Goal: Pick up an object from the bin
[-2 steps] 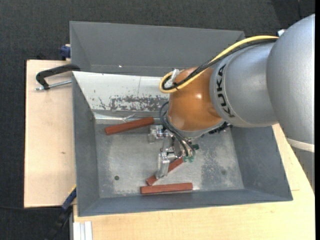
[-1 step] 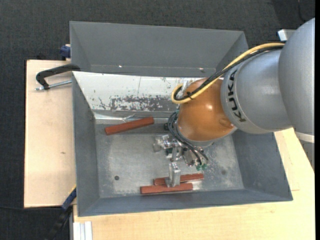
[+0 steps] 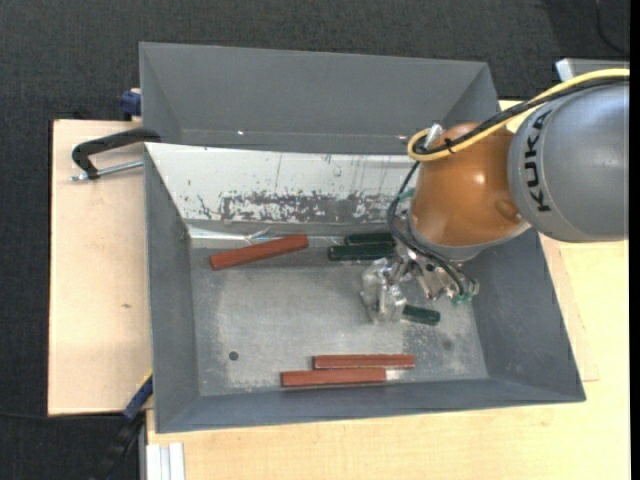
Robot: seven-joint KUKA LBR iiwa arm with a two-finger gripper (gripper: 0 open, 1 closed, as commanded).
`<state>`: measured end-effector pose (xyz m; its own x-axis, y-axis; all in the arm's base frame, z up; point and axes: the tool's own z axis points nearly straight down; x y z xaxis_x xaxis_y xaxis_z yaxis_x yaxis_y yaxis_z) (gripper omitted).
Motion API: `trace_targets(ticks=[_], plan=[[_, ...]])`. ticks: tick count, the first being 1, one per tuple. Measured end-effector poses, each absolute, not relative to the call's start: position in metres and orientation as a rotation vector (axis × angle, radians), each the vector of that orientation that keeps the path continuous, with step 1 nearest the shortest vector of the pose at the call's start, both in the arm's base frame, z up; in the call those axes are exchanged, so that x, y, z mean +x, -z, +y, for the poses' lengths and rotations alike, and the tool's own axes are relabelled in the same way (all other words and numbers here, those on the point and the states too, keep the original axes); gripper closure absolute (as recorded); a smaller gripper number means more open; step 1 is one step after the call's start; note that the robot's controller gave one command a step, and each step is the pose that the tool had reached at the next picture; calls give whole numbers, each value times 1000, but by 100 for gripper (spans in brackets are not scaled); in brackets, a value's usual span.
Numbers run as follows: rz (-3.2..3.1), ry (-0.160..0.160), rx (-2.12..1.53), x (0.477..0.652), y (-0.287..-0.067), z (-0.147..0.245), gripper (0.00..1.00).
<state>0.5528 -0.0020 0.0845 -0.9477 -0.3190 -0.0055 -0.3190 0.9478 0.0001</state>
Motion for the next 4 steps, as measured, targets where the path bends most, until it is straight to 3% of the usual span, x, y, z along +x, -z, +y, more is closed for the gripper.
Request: trace_targets(ticks=[1, 2, 3, 4], plan=[[3095, -2, -507, 553, -84, -2, 100], [3001, -1, -930, 504, -116, 11, 0], [3001, -2, -928, 504, -115, 10, 0], [3033, 2, -797, 503, -99, 17, 0]])
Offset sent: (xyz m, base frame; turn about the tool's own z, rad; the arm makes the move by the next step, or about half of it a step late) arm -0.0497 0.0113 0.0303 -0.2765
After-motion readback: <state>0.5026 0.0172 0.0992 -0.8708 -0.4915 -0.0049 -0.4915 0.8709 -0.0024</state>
